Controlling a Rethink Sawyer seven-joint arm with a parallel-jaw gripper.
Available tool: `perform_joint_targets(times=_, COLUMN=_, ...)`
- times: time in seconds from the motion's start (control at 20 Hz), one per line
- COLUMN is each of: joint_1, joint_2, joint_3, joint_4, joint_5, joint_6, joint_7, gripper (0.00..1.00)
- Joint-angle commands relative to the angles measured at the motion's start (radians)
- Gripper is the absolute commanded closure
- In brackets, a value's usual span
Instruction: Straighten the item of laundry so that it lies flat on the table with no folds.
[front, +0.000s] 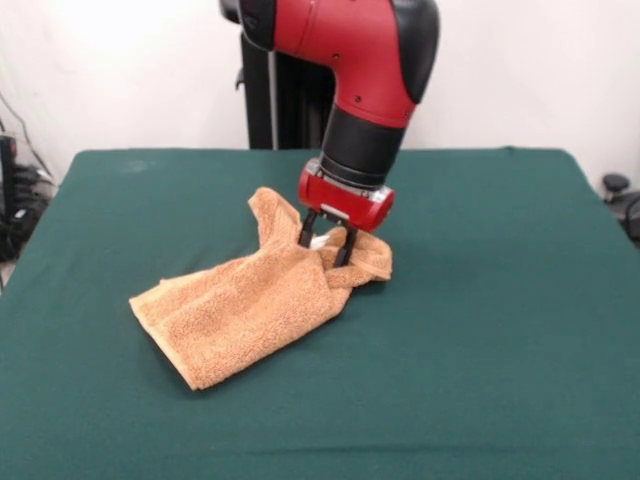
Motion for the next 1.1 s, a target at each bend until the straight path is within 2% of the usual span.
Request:
perform_joint_targets(times=0.05, joint_1=-0.073, joint_2=0.351, joint_3=0.258, joint_4=-0.191, joint_5=0.045, joint_6=-0.284, joint_7=0.152, gripper=1.00)
perform_joint_targets(times=0.2, joint_1=-0.078, joint_2=0.335, joint_3=0.268, joint_4=-0.185, joint_5=0.042, joint_6=-0.251, joint_7=0.142, gripper=1.00)
perform_joint_targets(times=0.5, joint_1=0.062, joint_2=0.254, joint_3=0.121, joint_4=-0.173, joint_5=0.139, joint_6=-0.007, joint_7=0.155, gripper=1.00)
perform_joint_targets(times=0.65, joint_1=0.049, joint_2=0.245, joint_3=0.131, joint_4=-0.165, joint_5=0.129, joint_6=-0.024, joint_7=0.137, gripper=1.00)
perform_joint_targets(times=1.1, joint_1=0.034, joint_2=0.328, joint_3=0.133, joint_4=-0.207, joint_5=0.156, joint_6=-0.115, joint_7=0.143, gripper=1.00)
